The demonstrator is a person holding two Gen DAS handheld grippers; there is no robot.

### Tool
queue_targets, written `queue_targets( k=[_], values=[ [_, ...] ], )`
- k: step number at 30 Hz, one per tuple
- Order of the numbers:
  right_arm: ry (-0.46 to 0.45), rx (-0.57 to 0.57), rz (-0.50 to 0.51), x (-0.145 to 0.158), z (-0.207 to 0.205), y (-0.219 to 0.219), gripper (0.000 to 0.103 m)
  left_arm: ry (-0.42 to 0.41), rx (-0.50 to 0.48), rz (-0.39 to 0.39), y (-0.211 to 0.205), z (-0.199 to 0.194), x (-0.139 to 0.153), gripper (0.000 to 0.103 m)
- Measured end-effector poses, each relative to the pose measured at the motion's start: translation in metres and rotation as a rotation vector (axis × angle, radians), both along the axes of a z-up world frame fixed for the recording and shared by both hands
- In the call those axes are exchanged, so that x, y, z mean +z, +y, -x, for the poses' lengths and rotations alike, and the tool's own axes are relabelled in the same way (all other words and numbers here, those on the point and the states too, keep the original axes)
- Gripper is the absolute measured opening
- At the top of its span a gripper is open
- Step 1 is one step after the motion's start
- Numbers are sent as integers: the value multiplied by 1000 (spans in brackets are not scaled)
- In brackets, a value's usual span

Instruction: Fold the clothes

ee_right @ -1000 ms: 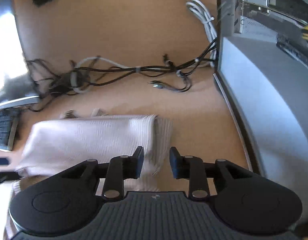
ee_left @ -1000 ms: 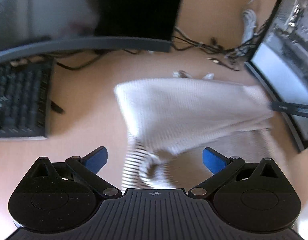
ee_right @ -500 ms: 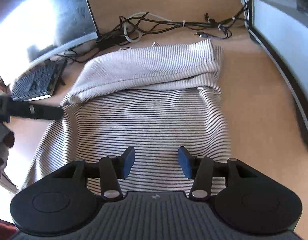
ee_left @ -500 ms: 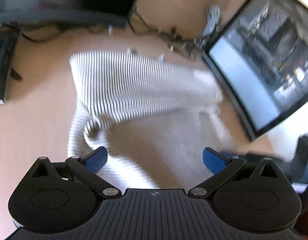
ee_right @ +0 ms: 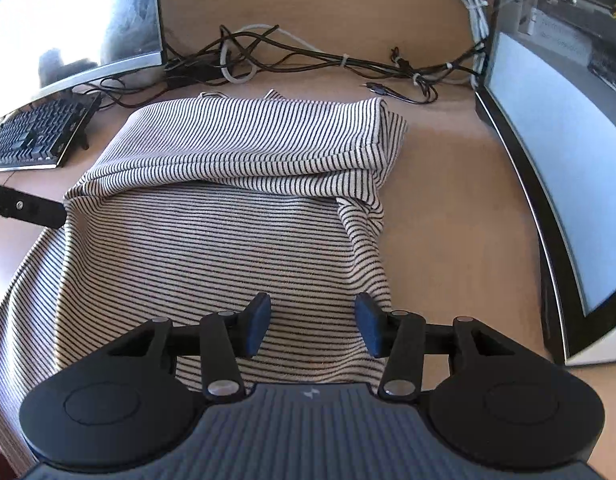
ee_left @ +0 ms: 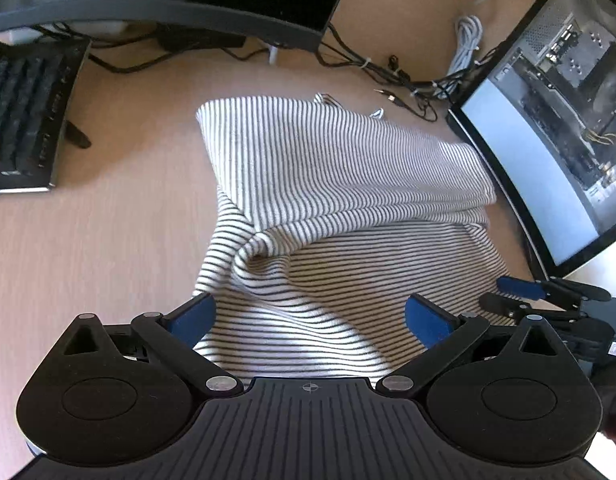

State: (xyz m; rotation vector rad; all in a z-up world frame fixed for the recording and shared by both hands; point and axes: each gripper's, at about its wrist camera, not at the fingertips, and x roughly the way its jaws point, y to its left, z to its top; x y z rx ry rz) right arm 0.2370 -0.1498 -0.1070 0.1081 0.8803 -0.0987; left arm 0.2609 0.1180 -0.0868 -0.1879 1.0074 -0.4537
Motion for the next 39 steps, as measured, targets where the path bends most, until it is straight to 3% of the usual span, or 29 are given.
queue_targets(
  k=[7, 14, 20, 25, 30, 34, 35, 36, 39],
  values=[
    [-12, 46, -113, 8, 16, 13, 61, 23, -94, 42, -5, 10, 7, 103],
    [13, 101, 10, -6, 15, 26, 62, 60, -104, 51, -13, 16, -16, 103],
    [-8, 100, 50, -11, -1, 12, 73, 62, -41, 88, -18, -4, -15, 103],
    [-23, 54, 6, 1, -3, 4, 69, 54, -59, 9, -20, 4, -6, 103],
    [-120, -21, -96, 30, -6, -8, 88, -35, -34, 38, -14, -7, 25, 103],
    [-222, -55, -145, 52, -34, -16, 85, -117, -7, 46, -31, -29, 38, 103],
    [-244, -64, -138, 56, -42, -18, 78, -127, -5, 44, -35, -35, 38, 103],
    [-248, -82, -113, 58, -51, -21, 68, -129, -7, 39, -41, -40, 37, 103],
    [-207, -171, -38, 48, -81, -34, 64, -121, -23, 17, -56, -53, 32, 103]
  ],
)
